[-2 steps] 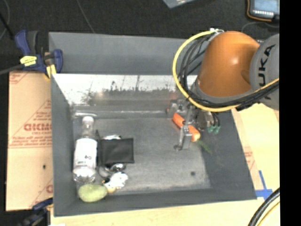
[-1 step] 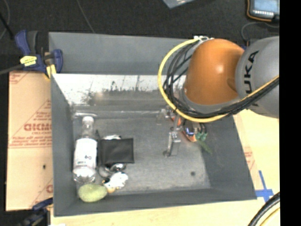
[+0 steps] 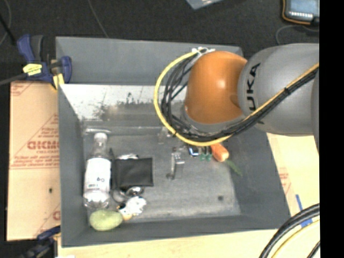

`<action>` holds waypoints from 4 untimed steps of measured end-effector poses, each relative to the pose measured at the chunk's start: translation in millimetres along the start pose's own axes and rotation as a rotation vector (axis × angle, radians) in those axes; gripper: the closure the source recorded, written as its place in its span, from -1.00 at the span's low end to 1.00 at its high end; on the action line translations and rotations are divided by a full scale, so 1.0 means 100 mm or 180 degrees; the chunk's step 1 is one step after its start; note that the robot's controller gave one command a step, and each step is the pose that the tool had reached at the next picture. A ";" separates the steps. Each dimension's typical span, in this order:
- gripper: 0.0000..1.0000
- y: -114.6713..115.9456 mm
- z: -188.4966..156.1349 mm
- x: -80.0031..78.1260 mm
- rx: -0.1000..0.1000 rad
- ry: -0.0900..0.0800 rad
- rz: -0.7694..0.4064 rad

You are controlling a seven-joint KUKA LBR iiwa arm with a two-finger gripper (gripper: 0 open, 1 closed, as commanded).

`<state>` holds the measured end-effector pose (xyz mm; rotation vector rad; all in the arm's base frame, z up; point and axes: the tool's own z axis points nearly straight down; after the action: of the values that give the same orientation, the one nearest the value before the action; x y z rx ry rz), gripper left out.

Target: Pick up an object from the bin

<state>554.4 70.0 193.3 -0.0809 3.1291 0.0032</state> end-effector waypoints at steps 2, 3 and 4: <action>-1.00 0.51 0.38 -0.35 -0.0006 -0.0042 -0.0411; -1.00 0.43 0.88 -0.26 0.0009 0.0020 -0.0253; -1.00 0.55 1.06 -0.33 0.0007 -0.0011 -0.0380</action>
Offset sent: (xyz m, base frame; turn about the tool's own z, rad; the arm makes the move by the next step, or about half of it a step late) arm 0.0728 0.0323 -0.1233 -0.2183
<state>586.1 126.7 88.3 -0.2669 3.1152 -0.0009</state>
